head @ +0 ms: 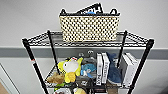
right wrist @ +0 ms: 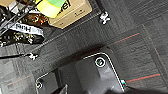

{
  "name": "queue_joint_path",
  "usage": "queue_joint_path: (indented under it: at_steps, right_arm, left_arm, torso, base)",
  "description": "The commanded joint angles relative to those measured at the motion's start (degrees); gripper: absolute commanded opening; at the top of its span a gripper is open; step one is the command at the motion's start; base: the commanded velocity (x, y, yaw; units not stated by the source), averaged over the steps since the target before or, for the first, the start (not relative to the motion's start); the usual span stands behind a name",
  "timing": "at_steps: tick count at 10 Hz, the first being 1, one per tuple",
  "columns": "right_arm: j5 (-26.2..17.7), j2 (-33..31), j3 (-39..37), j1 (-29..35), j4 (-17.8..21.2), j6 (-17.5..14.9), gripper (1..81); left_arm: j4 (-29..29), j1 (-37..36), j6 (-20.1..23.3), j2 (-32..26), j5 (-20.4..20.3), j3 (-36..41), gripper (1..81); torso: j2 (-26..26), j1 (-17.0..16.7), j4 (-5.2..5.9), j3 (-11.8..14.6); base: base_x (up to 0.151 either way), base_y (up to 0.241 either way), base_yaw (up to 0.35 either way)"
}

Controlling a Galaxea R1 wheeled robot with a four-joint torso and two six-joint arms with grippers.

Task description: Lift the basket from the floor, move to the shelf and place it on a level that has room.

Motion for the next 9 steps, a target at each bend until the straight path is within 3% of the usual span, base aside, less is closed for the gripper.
queue_joint_path:
  at_steps: [1,6,9]
  right_arm:
    - [3.14,6.25,-6.43,-3.14,0.11,-4.49,81.1]
    - [6.22,17.51,-17.42,-9.99,-0.42,-10.2,81.1]
    - [10.51,24.52,-25.75,-13.86,-1.74,-12.49,81.1]
  left_arm:
    - [4.1,1.79,0.98,5.16,-0.58,-6.79,81.1]
    - [10.24,7.77,0.98,15.09,-2.17,-16.88,81.1]
    - [12.09,10.85,1.07,21.51,-5.34,-25.51,81.1]
  torso:
    - [0.0,0.0,0.0,0.0]
    - [-0.06,-0.04,0.0,0.06]
    - [-0.11,-0.09,0.0,0.11]
  base:
    - [0.0,0.0,0.0]
    - [0.0,0.0,0.0]
    - [0.0,0.0,0.0]
